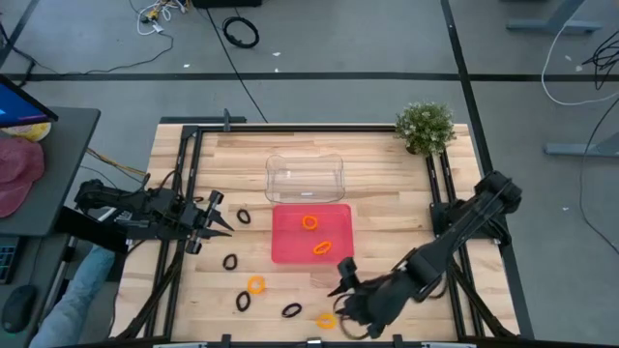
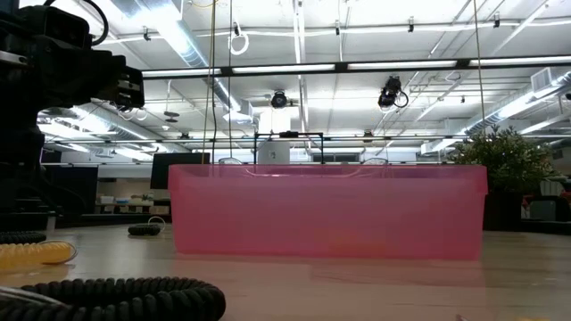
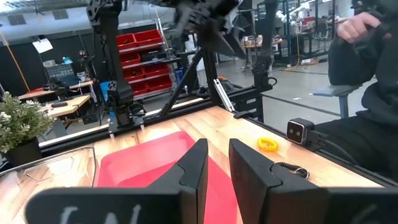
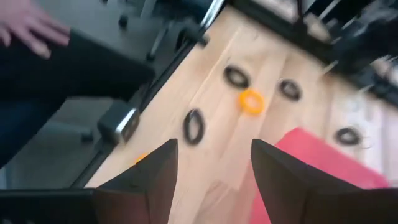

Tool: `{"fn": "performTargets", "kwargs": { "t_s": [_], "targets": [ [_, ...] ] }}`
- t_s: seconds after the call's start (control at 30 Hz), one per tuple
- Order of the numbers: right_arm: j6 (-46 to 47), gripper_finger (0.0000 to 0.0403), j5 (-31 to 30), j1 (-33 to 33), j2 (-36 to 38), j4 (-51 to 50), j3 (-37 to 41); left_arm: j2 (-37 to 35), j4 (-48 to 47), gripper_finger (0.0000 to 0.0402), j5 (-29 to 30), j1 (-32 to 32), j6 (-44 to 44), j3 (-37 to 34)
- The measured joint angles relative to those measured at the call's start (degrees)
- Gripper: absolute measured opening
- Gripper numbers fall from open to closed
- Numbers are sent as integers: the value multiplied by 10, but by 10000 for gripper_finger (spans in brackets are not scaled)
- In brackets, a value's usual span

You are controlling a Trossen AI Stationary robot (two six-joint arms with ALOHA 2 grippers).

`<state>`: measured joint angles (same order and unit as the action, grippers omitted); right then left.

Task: Sort spring keychains
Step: Put the right orange spring keychain into the pink bin

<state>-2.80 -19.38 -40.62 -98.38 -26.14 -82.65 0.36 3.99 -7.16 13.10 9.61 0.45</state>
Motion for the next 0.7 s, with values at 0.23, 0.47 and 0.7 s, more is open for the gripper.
{"fn": "performTargets", "kwargs": {
  "t_s": [0.23, 0.47, 0.7],
  "targets": [
    [-16, 208, 42, 10, -94, -29, -55, 0, 0, 69, 0, 0, 0, 0],
    [23, 207, 98, 32, -158, -26, -55, 0, 1, 69, 0, 0, 0, 0],
    [56, 207, 158, 37, -229, -7, -55, 0, 0, 69, 0, 0, 0, 0]
  ]
}}
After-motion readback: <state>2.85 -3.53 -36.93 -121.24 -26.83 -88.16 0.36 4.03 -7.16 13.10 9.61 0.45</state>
